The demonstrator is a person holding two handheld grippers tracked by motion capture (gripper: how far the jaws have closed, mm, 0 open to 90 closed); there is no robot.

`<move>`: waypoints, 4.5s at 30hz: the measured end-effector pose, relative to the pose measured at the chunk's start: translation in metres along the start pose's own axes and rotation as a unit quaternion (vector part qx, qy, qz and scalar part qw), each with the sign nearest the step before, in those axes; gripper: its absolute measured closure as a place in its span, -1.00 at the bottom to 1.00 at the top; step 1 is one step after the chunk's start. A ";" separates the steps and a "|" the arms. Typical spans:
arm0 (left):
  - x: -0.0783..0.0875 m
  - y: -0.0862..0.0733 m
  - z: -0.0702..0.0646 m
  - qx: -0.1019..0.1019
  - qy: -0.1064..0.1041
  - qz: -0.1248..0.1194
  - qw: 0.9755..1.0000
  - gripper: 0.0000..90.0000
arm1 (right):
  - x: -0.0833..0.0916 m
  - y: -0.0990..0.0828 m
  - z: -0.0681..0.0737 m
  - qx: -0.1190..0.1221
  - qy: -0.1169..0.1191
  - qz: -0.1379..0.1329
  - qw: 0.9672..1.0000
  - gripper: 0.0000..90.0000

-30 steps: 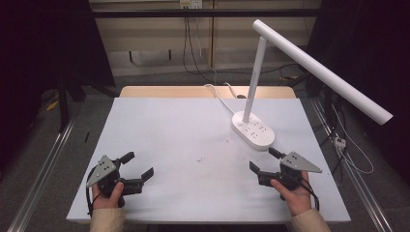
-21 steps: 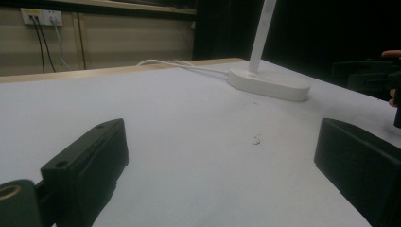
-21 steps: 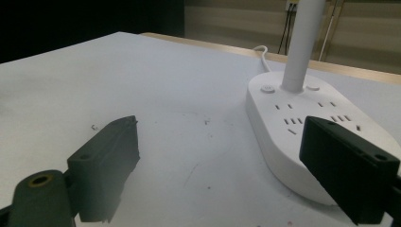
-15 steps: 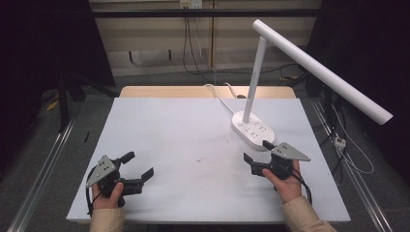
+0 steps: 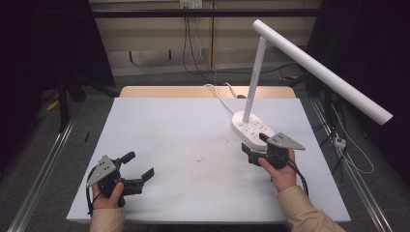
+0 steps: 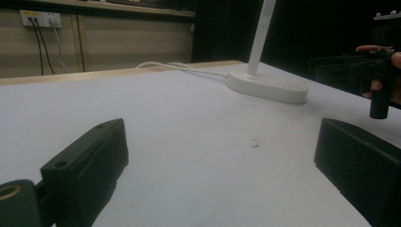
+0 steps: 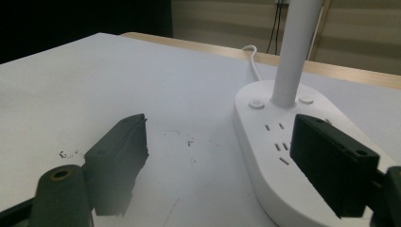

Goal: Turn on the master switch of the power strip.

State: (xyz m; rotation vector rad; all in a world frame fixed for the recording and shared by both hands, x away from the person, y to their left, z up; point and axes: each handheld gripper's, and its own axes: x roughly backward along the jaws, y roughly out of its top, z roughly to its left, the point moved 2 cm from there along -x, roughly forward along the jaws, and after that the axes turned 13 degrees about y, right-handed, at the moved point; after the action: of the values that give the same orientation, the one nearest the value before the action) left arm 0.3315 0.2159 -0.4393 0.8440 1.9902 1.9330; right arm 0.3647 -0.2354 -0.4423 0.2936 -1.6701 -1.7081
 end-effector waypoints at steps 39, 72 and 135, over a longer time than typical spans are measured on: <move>0.000 0.000 0.003 0.000 0.001 0.001 1.000 -0.93 | -0.050 0.009 -0.030 -0.018 -0.012 0.039 0.999 0.65; -0.003 -0.001 0.002 -0.001 -0.002 0.003 1.000 -0.92 | -0.075 0.016 -0.042 -0.021 -0.037 0.046 0.998 1.00; -0.004 -0.003 0.000 -0.001 -0.008 0.009 1.000 -0.92 | -0.093 0.012 -0.058 -0.013 -0.066 0.071 0.995 1.00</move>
State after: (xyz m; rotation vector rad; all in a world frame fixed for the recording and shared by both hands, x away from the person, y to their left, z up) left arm 0.3344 0.2140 -0.4433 0.8779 1.9775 1.9319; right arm 0.4715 -0.2214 -0.4683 0.0475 -1.7183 -1.6731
